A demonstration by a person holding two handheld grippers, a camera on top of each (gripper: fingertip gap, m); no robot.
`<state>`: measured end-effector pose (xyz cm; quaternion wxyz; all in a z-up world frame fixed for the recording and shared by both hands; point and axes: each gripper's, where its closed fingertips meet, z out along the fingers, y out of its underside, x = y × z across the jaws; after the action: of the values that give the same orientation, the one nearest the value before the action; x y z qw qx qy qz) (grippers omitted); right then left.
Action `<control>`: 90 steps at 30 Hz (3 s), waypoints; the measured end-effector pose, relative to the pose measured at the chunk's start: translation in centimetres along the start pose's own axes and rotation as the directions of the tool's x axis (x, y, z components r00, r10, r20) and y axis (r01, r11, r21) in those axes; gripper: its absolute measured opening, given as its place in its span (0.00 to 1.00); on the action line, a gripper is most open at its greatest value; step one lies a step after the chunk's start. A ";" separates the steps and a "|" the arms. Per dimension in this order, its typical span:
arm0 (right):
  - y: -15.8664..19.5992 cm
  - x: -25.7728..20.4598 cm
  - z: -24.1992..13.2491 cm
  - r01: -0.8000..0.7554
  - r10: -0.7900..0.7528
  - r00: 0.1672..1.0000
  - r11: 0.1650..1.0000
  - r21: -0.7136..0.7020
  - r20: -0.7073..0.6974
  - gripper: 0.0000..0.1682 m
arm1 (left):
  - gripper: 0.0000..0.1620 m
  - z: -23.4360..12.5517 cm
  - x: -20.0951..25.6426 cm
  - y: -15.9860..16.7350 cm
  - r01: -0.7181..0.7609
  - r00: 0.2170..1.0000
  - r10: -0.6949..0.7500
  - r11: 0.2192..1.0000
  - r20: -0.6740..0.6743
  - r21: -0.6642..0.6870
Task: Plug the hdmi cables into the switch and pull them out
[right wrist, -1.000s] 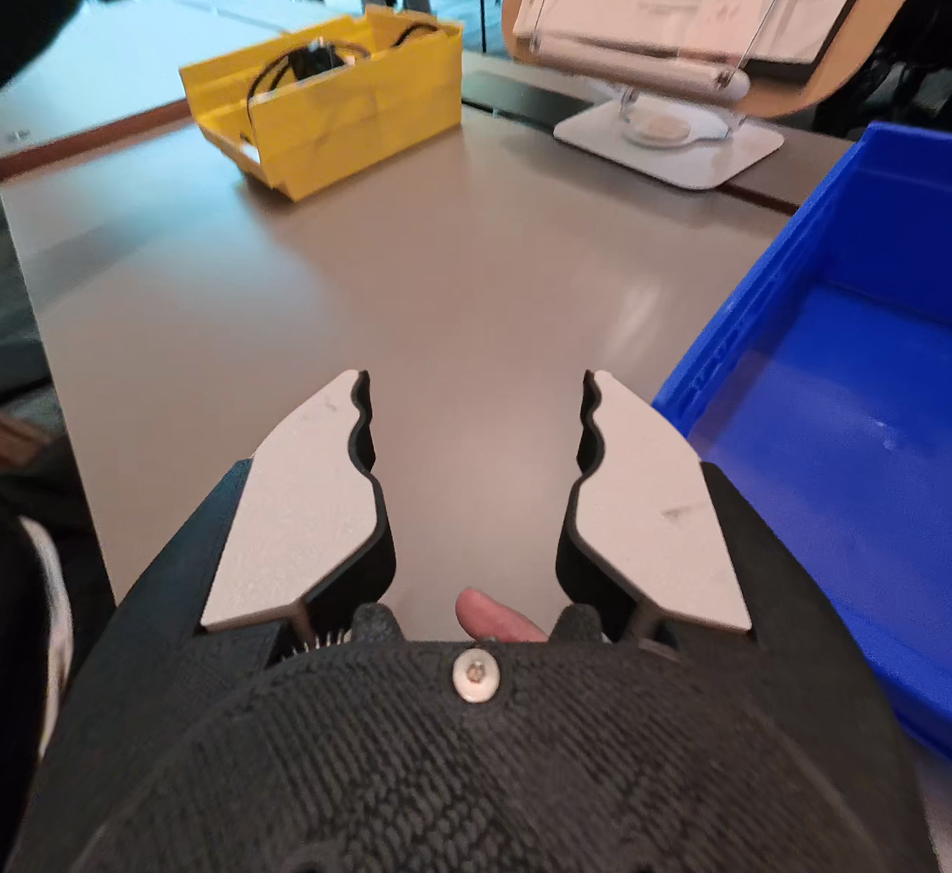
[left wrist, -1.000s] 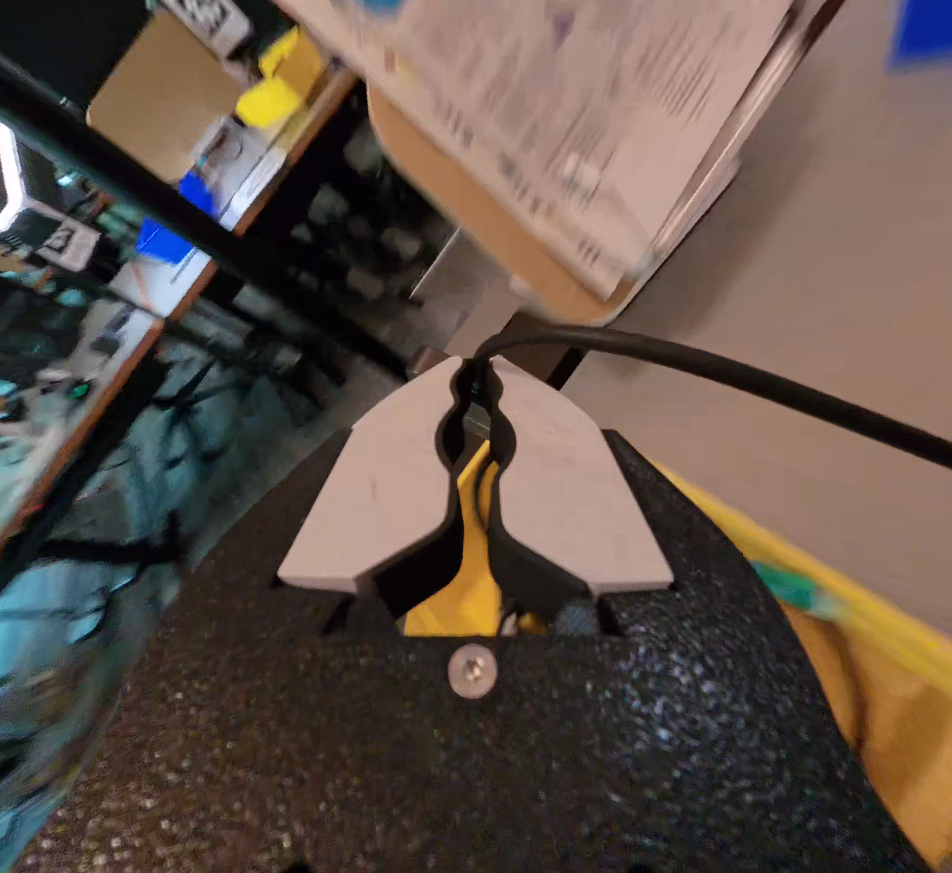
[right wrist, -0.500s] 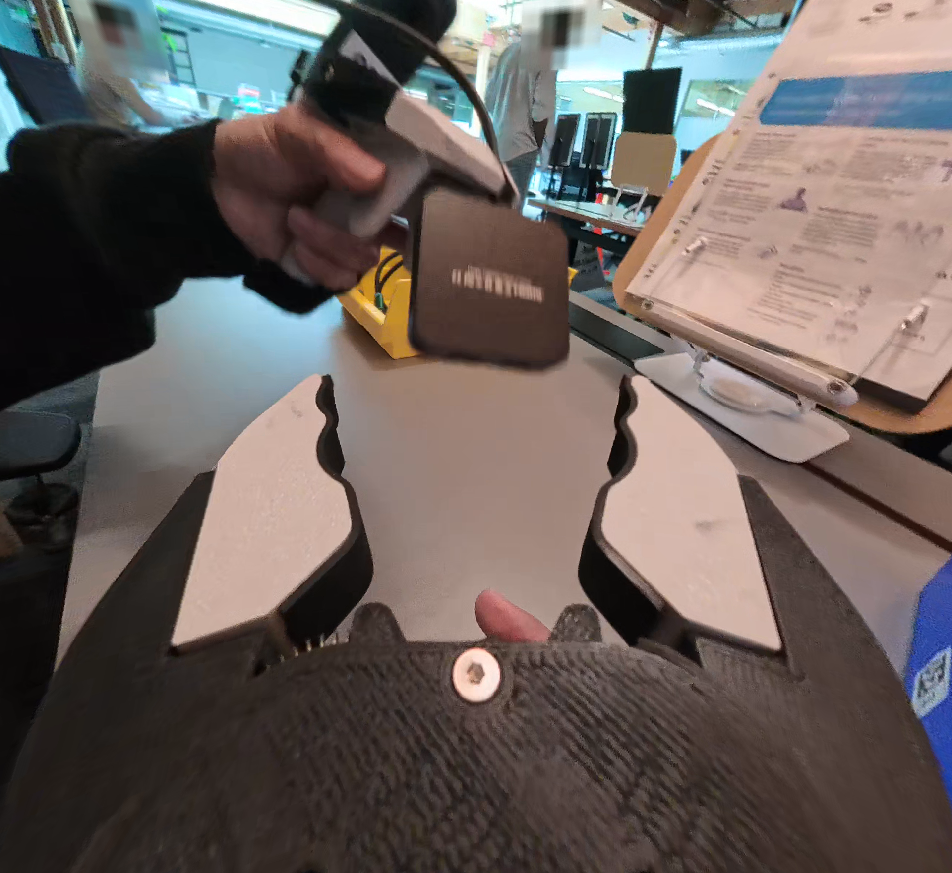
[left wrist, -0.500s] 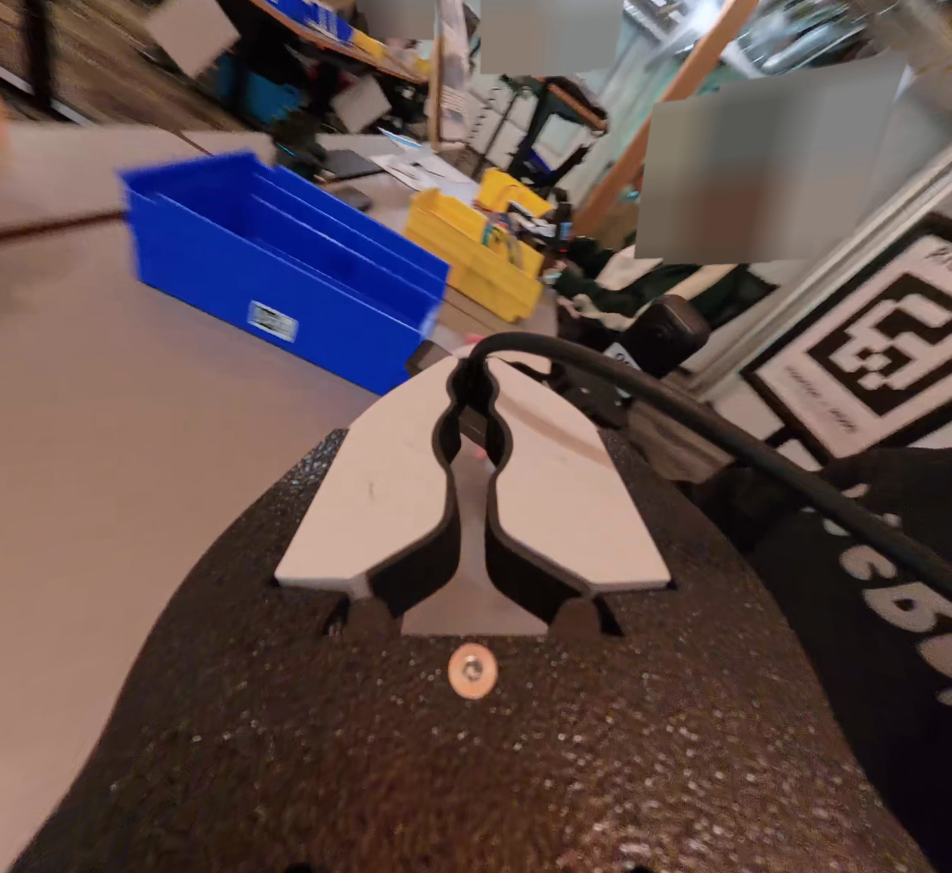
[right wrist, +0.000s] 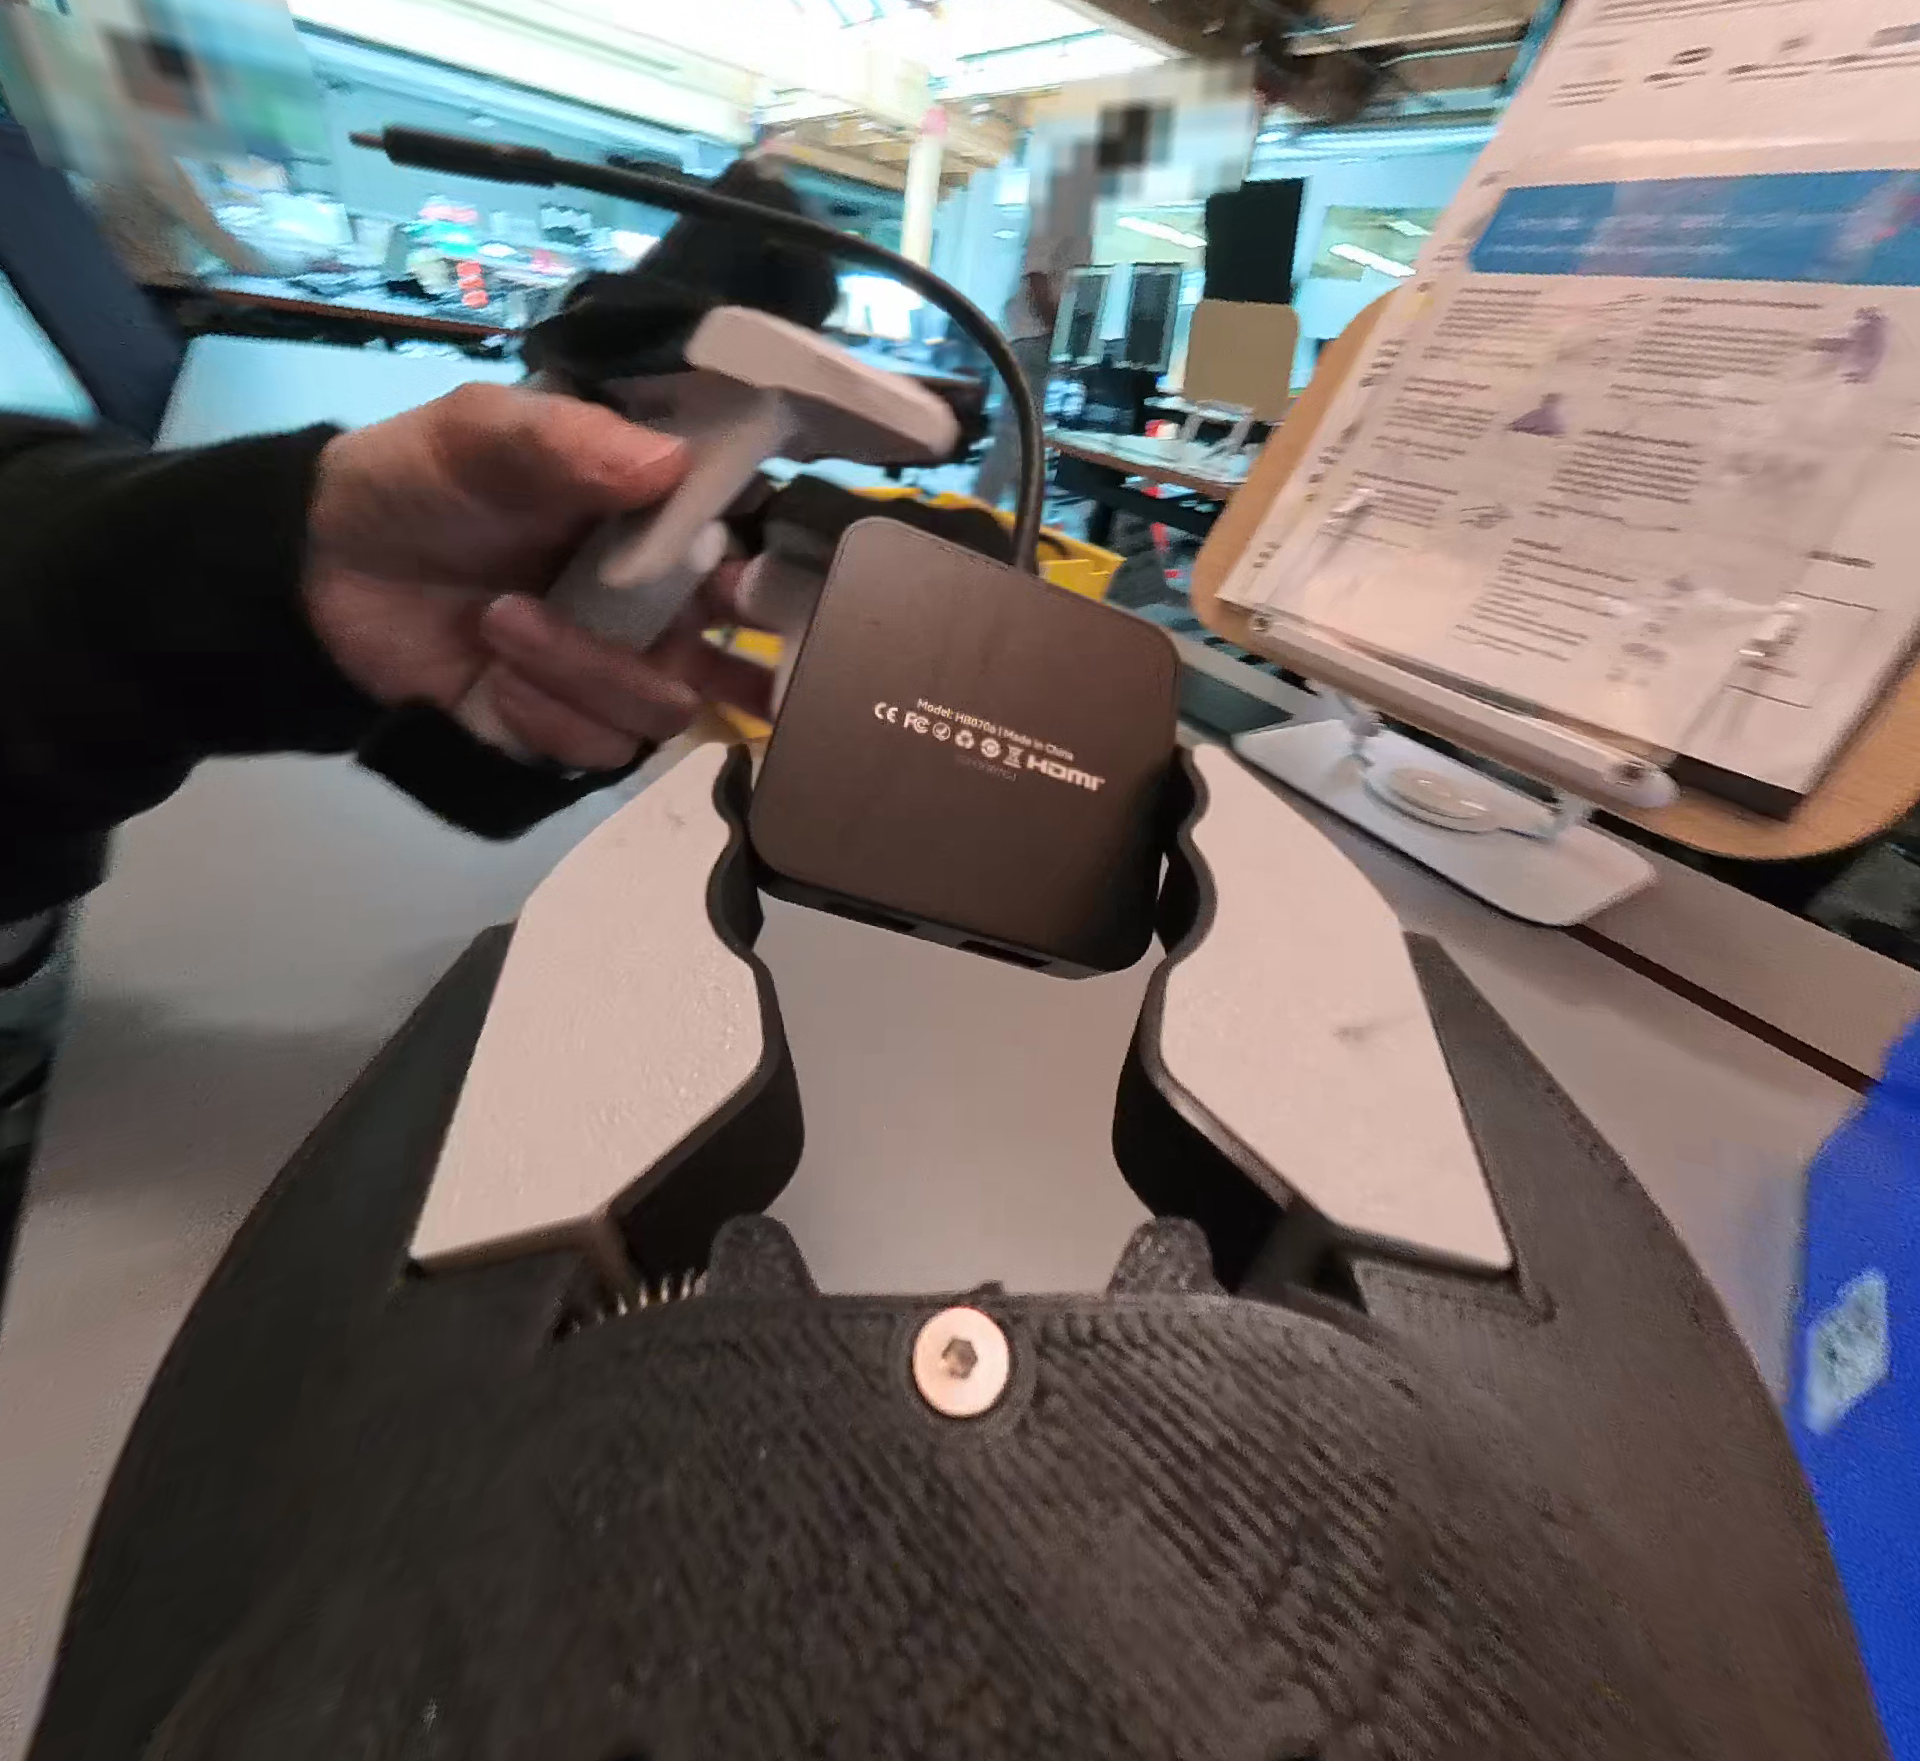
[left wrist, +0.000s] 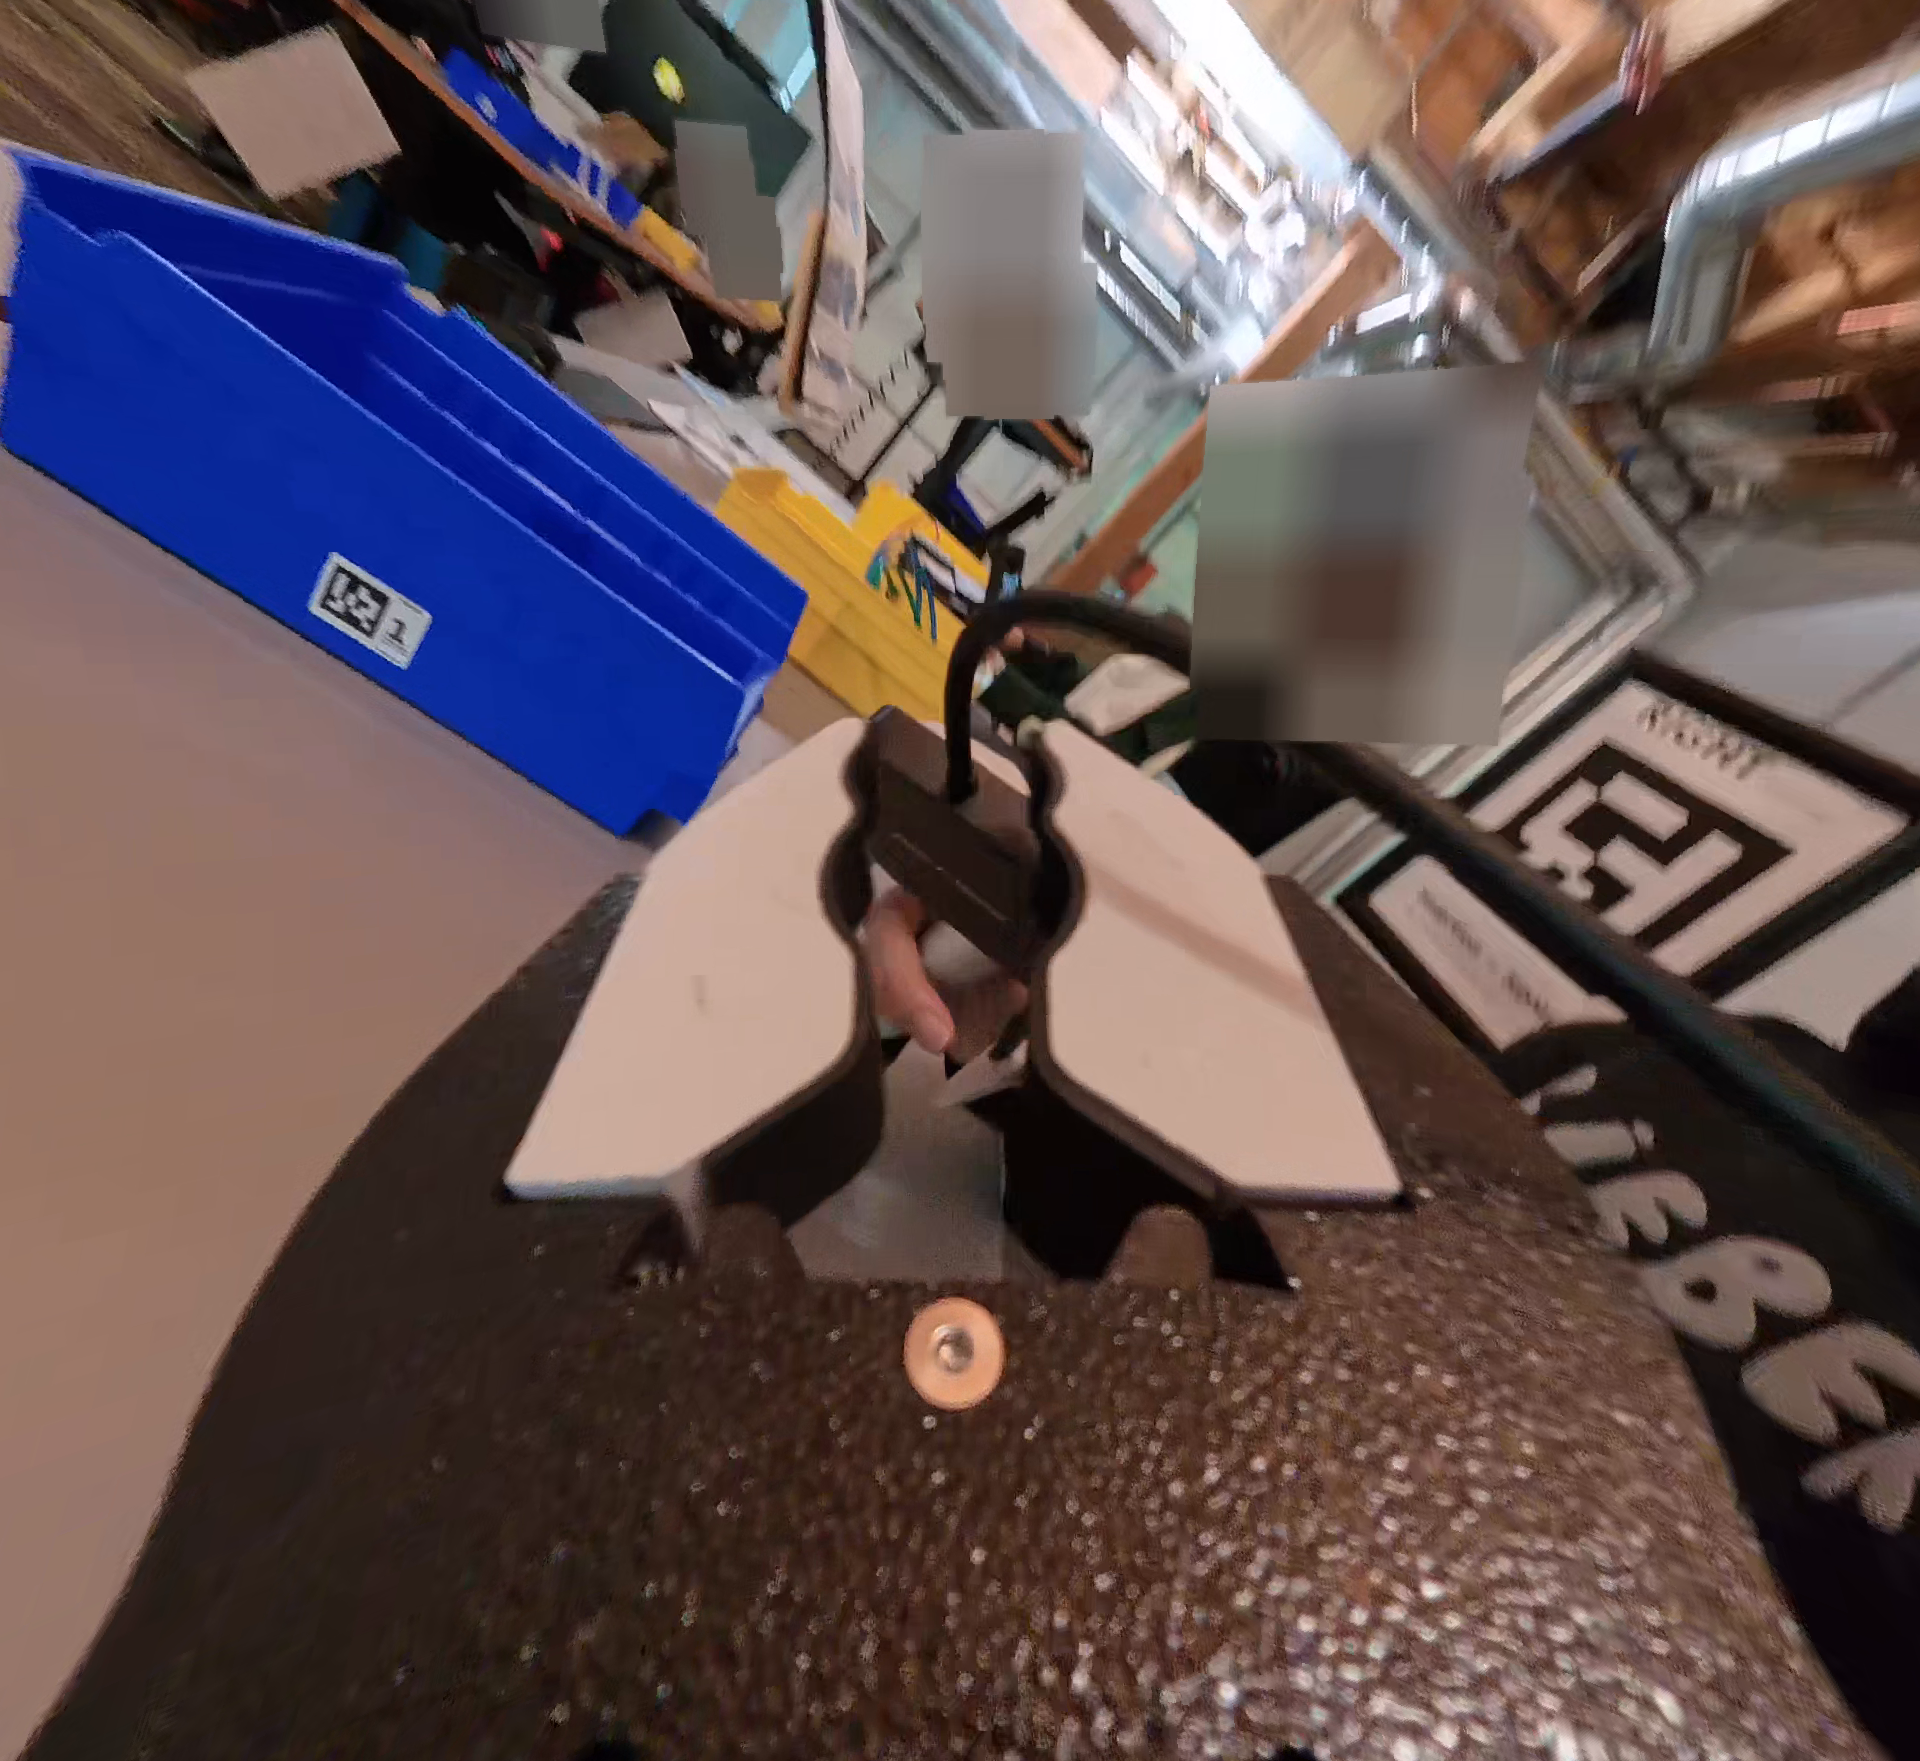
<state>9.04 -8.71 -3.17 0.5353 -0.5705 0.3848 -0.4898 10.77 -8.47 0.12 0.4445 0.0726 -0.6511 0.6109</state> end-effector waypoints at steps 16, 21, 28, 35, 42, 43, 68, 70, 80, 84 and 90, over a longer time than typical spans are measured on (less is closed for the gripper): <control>3.0 2.4 0.5 0.344 -0.412 0.870 0.901 -0.264 -0.272 0.45 | 0.36 -0.6 -3.4 3.9 0.078 0.944 -0.086 0.996 0.318 0.039; 2.3 0.2 1.3 0.401 -0.440 0.868 0.894 -0.197 -0.231 0.45 | 0.28 0.7 -2.9 4.4 0.142 0.953 -0.129 0.989 0.274 -0.029; 1.8 -2.1 0.7 0.408 -0.408 0.913 0.912 -0.032 0.002 0.55 | 0.09 -0.3 -2.1 4.8 0.166 0.978 -0.146 0.977 0.148 -0.131; 1.0 -5.7 -1.6 0.227 -0.241 0.912 0.971 0.082 0.333 0.67 | 0.09 -2.7 1.0 6.9 0.256 0.955 -0.295 0.774 0.028 -0.579; -0.2 -7.1 -1.1 0.138 -0.192 0.917 0.975 0.174 0.350 0.59 | 0.09 -1.5 3.5 8.1 0.269 0.922 -0.387 0.637 0.003 -0.722; -0.2 -7.1 -1.2 0.131 -0.189 0.915 0.975 0.178 0.357 0.57 | 0.09 -1.3 3.8 7.9 0.268 0.918 -0.397 0.636 -0.009 -0.724; 1.3 -0.3 -0.4 -0.241 0.216 0.967 0.949 0.201 0.138 0.45 | 0.19 -0.7 -0.9 3.7 0.064 0.966 0.031 0.933 0.258 -0.354; 1.2 -0.4 -0.4 -0.192 0.169 0.977 0.960 0.204 0.126 0.45 | 0.20 -0.4 -0.5 5.4 0.117 0.974 -0.032 0.920 0.224 -0.375; 1.6 -3.6 -0.1 0.122 -0.160 0.975 0.966 0.227 0.156 0.45 | 0.09 1.6 0.0 7.5 0.369 0.929 -0.352 0.890 0.112 -0.267; 1.4 -4.0 -0.4 0.111 -0.155 0.975 0.960 0.255 0.160 0.45 | 0.08 1.5 0.3 8.0 0.386 0.922 -0.358 0.869 0.144 -0.309; 0.9 -4.3 -0.9 0.071 -0.102 0.989 0.963 0.259 0.108 0.47 | 0.08 1.6 0.8 8.8 0.355 0.934 -0.306 0.851 0.184 -0.387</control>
<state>7.25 -4.91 -4.78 0.6044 -0.5419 0.2603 -0.5228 3.93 -7.37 -5.58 0.5099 0.1228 -0.7678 0.3679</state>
